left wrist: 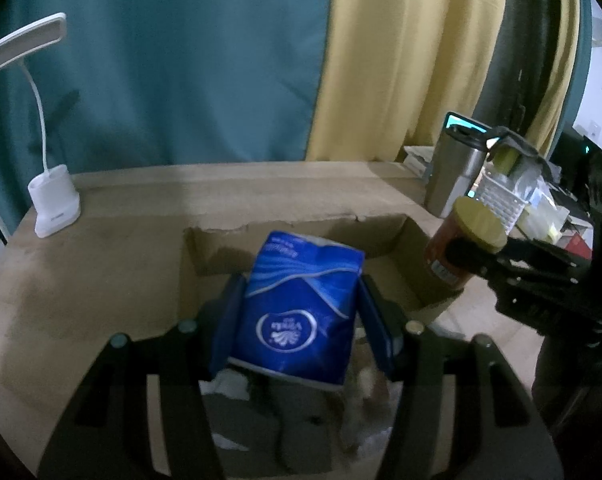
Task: Organize objects
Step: 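Lift and carry the tissue pack and jar over the cardboard box with both tools, then lower the jar into the box and open right tool while left tool lowers the tissue pack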
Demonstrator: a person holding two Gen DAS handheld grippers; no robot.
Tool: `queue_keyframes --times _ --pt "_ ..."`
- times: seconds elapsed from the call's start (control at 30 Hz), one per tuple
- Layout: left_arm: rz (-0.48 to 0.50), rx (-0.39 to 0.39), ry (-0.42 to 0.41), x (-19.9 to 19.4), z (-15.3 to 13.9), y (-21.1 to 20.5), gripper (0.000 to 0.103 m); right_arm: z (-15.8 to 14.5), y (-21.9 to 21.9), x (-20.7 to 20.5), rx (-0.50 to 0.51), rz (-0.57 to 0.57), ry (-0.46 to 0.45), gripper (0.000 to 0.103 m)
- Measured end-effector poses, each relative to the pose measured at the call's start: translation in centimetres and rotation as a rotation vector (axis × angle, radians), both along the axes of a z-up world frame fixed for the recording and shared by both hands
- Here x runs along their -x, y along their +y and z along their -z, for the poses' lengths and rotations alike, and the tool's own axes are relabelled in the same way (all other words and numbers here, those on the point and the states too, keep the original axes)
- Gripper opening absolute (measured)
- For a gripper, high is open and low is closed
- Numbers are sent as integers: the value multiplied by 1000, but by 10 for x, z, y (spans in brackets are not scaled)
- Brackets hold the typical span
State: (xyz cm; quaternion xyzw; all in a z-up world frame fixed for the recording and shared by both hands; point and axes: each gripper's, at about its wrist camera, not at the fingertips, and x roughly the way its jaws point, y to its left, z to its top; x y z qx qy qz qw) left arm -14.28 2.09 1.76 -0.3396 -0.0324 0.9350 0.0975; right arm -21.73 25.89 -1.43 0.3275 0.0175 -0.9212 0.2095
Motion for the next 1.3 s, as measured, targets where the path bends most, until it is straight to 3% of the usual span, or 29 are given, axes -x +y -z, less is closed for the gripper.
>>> queue_keyframes --times 1.07,1.2,1.3 --pt "-8 2 -43 22 21 -3 57 37 -10 21 19 -21 -95 59" --pt "-6 5 -41 21 21 -3 57 35 -9 18 11 -29 -89 73" --pt "-6 6 -41 21 21 -3 57 35 -10 16 -12 -33 -76 74"
